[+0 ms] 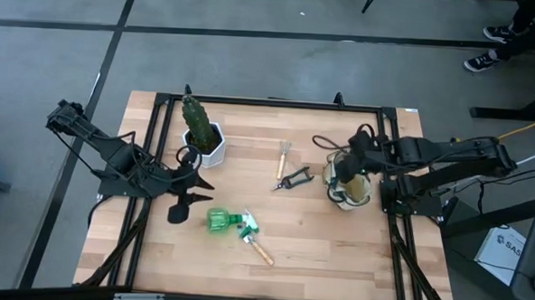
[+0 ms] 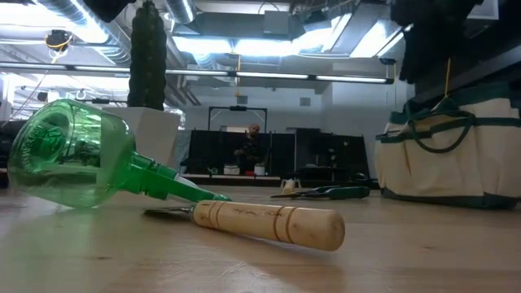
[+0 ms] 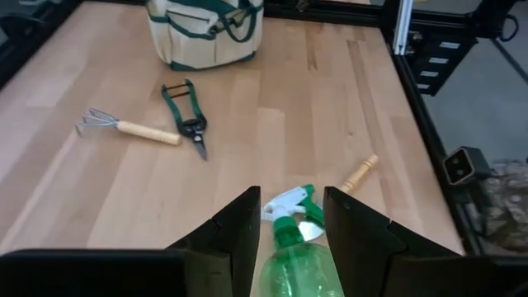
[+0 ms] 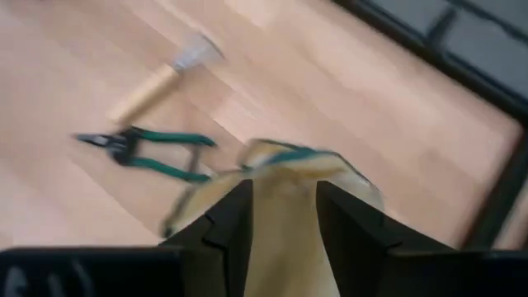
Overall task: Pick & Place Garden tools in Gardening bag
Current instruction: Adjust the cactus pot
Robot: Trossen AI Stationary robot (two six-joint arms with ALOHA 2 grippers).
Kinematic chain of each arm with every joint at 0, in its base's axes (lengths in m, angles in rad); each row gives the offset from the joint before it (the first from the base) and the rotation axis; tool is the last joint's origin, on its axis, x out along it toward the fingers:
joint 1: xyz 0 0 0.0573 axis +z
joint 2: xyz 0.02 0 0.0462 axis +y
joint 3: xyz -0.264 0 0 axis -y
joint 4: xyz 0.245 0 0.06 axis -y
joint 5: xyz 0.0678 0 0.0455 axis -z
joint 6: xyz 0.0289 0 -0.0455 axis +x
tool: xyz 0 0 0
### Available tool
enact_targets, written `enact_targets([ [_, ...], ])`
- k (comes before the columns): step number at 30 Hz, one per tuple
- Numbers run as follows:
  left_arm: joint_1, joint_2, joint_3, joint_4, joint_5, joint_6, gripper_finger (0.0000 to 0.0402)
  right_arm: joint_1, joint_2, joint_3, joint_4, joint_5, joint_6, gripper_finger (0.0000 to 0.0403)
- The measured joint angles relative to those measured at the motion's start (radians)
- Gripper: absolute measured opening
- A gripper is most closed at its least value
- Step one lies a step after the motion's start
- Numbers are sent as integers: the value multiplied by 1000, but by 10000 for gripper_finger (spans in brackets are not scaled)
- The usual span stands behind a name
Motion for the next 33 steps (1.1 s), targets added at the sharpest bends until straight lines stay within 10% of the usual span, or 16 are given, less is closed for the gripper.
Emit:
enact_targets([
  [18, 0, 162, 0, 13, 26, -41, 128, 391, 117, 1, 454, 60, -159, 137],
  [33, 13, 398, 0, 240, 43, -38, 127, 441, 189, -1, 557, -71, -272, 137],
])
